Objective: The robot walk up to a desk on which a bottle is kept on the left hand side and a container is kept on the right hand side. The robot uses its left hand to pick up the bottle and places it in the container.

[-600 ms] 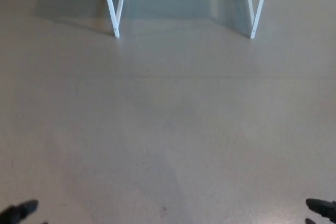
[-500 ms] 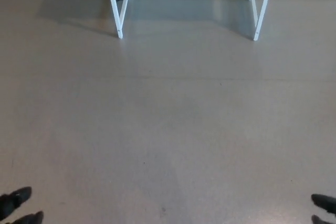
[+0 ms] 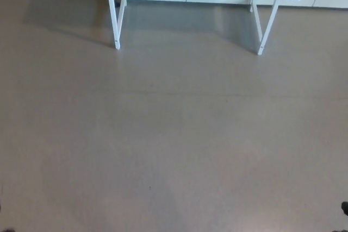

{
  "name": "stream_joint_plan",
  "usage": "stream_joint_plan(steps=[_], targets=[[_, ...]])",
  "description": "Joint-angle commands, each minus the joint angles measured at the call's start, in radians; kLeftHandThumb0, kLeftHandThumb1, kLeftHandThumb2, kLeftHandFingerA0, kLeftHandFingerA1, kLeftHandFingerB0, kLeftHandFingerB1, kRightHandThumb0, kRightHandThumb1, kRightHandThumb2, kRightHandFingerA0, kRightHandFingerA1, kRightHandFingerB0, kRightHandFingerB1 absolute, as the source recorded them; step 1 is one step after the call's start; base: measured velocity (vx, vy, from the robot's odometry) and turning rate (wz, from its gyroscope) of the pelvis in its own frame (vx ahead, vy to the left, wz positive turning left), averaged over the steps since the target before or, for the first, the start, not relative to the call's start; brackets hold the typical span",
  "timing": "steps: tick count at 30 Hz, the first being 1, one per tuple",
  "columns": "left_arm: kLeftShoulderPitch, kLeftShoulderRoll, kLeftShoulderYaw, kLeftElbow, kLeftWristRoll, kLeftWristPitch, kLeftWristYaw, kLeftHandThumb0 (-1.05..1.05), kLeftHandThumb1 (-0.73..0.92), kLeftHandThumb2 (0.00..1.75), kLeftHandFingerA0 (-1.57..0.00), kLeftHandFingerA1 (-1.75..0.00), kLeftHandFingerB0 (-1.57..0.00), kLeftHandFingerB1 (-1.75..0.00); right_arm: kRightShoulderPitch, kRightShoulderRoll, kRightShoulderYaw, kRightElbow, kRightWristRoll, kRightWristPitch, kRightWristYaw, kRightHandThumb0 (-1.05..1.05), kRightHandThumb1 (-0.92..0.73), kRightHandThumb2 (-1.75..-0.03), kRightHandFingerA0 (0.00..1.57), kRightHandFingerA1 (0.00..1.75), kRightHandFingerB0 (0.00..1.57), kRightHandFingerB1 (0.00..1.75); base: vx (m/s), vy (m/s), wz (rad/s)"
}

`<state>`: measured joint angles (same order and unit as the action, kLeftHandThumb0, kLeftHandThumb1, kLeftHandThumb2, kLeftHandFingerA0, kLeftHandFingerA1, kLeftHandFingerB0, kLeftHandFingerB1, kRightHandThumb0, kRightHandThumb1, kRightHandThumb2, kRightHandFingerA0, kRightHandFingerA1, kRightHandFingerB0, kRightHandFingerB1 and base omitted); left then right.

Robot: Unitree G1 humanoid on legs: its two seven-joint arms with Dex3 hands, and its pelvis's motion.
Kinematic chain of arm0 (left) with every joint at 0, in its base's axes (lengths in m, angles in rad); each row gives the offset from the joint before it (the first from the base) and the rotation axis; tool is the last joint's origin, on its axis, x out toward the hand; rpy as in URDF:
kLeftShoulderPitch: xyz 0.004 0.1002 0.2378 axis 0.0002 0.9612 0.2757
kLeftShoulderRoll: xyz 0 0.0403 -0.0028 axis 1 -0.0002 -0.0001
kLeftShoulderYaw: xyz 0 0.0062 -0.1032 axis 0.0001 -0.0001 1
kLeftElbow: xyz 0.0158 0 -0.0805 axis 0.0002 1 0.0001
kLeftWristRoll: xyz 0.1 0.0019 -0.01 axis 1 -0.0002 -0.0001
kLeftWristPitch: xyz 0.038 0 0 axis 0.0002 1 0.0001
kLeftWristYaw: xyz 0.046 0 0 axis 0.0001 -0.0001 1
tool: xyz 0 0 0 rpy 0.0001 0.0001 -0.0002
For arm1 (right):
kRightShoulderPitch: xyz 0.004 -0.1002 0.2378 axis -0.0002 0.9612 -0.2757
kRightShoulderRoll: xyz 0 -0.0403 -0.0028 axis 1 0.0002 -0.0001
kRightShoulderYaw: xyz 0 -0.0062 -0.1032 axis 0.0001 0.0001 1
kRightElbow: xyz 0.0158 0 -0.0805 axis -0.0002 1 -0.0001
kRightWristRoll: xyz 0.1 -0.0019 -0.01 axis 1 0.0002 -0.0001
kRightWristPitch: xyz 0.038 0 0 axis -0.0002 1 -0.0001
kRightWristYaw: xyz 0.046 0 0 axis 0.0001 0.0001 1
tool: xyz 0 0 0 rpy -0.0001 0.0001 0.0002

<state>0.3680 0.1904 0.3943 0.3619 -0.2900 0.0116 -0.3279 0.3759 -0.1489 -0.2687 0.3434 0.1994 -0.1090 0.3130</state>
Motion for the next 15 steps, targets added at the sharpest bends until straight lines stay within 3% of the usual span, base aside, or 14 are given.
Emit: stream_joint_plan(steps=[1,3,4,5,6,8,9,10,15], targets=[[0.096,-0.012,-0.016,0.022,0.003,-0.074,-0.064,-0.26,0.67,0.65,-0.29,-0.36,-0.27,-0.34,0.083,-0.004,-0.030,0.012,0.063,-0.023,0.070,-0.62,-0.58,-0.57,0.34,0.45,0.34,0.38,0.25,-0.057,0.12],[0.141,-0.013,-0.019,0.062,0.027,-0.126,-0.055,-0.15,0.65,0.59,-0.36,-0.35,-0.32,-0.32,0.111,0.008,-0.040,0.046,0.066,-0.019,0.063,-0.60,-0.52,-0.55,0.36,0.49,0.35,0.39,0.26,-0.069,0.13],[0.149,-0.015,-0.014,0.084,0.022,-0.137,-0.058,-0.10,0.44,0.85,-0.26,-0.51,-0.20,-0.47,0.114,0.013,-0.051,0.063,0.087,-0.012,0.077,-0.59,-0.37,-0.76,0.33,0.56,0.30,0.49,0.27,-0.108,0.19],[0.153,-0.015,-0.010,0.098,0.017,-0.143,-0.061,-0.10,0.44,0.85,-0.26,-0.51,-0.20,-0.47,0.115,0.016,-0.059,0.075,0.102,-0.007,0.088,-0.59,-0.37,-0.76,0.33,0.56,0.30,0.49,0.12,-0.189,0.13],[0.156,-0.016,-0.004,0.128,0.013,-0.155,-0.061,-0.10,0.63,0.58,-0.37,-0.35,-0.33,-0.32,0.111,0.020,-0.072,0.106,0.125,-0.007,0.109,-0.57,-0.36,-0.75,0.34,0.58,0.30,0.49,0.20,-0.210,0.23],[0.158,-0.015,-0.003,0.150,0.013,-0.169,-0.063,-0.09,0.62,0.58,-0.37,-0.35,-0.33,-0.32,0.111,0.021,-0.076,0.124,0.126,-0.011,0.119,-0.57,-0.36,-0.75,0.35,0.58,0.30,0.48,0.33,-0.241,0.13],[0.163,-0.012,-0.001,0.179,0.015,-0.186,-0.068,-0.11,0.61,0.59,-0.36,-0.35,-0.33,-0.33,0.121,0.025,-0.083,0.128,0.134,0.006,0.123,-0.55,-0.34,-0.73,0.38,0.58,0.31,0.48,0.35,-0.320,0.57],[0.166,-0.012,0.001,0.189,0.015,-0.190,-0.069,-0.07,0.43,0.85,-0.26,-0.51,-0.20,-0.48,0.133,0.028,-0.084,0.109,0.137,0.022,0.120,-0.52,-0.33,-0.71,0.36,0.56,0.31,0.49,0.31,-0.240,0.63],[0.174,0.000,0.012,0.279,0.012,-0.234,-0.084,-0.06,0.43,0.84,-0.25,-0.51,-0.20,-0.48,0.153,0.031,-0.092,0.147,0.142,0.018,0.150,-0.48,-0.32,-0.69,0.35,0.55,0.30,0.48,0.27,-0.204,0.18]])
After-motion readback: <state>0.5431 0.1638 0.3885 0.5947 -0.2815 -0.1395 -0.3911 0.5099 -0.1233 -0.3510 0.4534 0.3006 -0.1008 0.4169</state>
